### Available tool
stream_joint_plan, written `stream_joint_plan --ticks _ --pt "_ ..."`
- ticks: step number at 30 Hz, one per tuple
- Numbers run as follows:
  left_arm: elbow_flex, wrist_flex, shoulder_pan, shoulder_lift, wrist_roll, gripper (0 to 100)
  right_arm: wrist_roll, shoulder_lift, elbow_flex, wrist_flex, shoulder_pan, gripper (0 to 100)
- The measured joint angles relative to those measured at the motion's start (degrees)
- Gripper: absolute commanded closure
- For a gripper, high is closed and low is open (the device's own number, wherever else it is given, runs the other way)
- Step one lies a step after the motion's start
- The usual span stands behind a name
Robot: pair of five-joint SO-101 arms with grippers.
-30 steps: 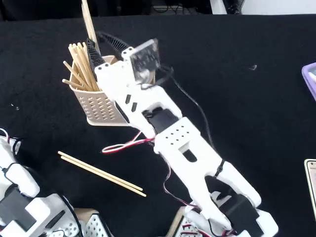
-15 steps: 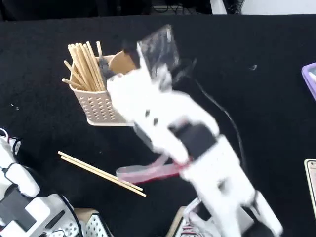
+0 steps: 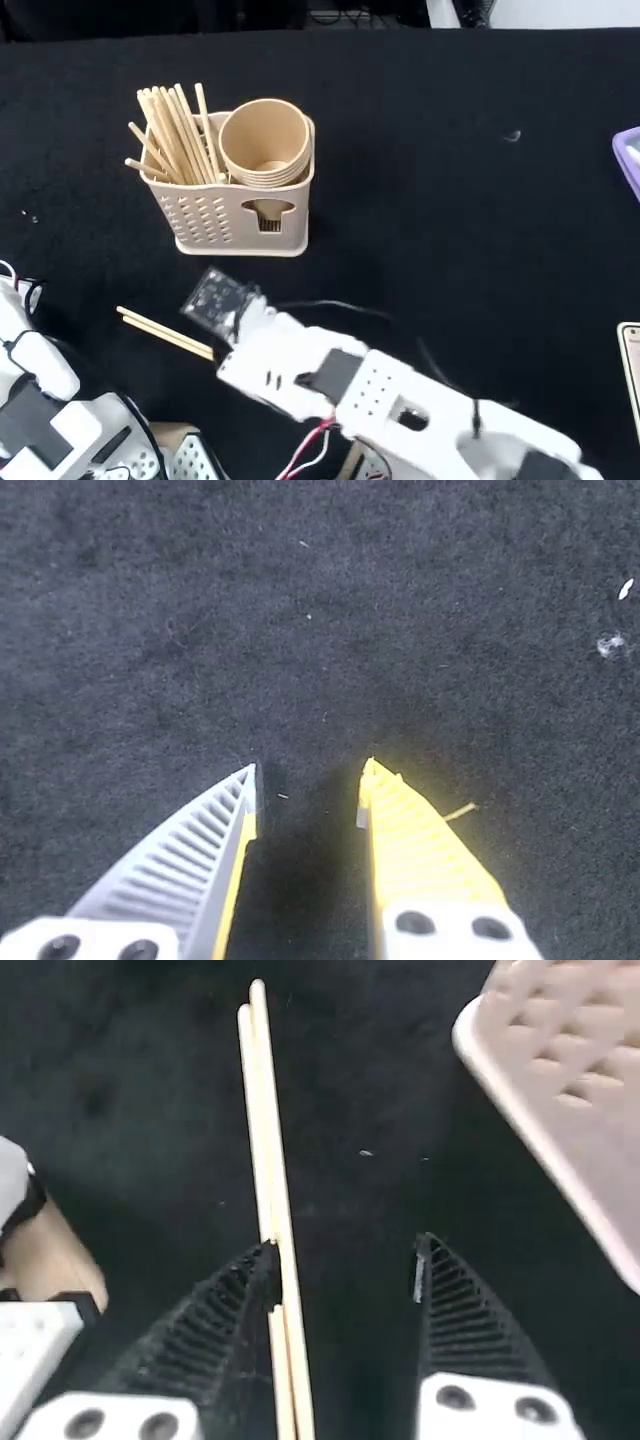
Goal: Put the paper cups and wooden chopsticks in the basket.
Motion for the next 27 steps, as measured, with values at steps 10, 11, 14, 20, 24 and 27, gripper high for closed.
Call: stream_joint_plan --ticks 10,11,14,20,24,27 --pt "0.0 0.0 0.1 0.0 0.0 83 -1.4 26.8 -10.3 -3.3 -3.0 78.6" --pt "0.0 0.0 0.1 0.0 0.0 83 -1.6 28.9 -11.4 -3.3 -3.8 78.6" --pt "0.0 0.0 0.1 0.0 0.0 83 -1.6 33.3 -13.8 -3.5 -6.5 78.6" --pt "0.0 0.0 0.1 0.0 0.0 83 -1.6 38.2 -17.5 -3.6 -7.1 83.7" --pt "0.0 0.0 0.1 0.0 0.0 83 -1.6 40.1 -20.0 -2.2 -6.7 98.8" --pt "0.0 0.0 0.1 0.0 0.0 83 -1.5 41.6 -23.2 1.2 -6.0 99.1"
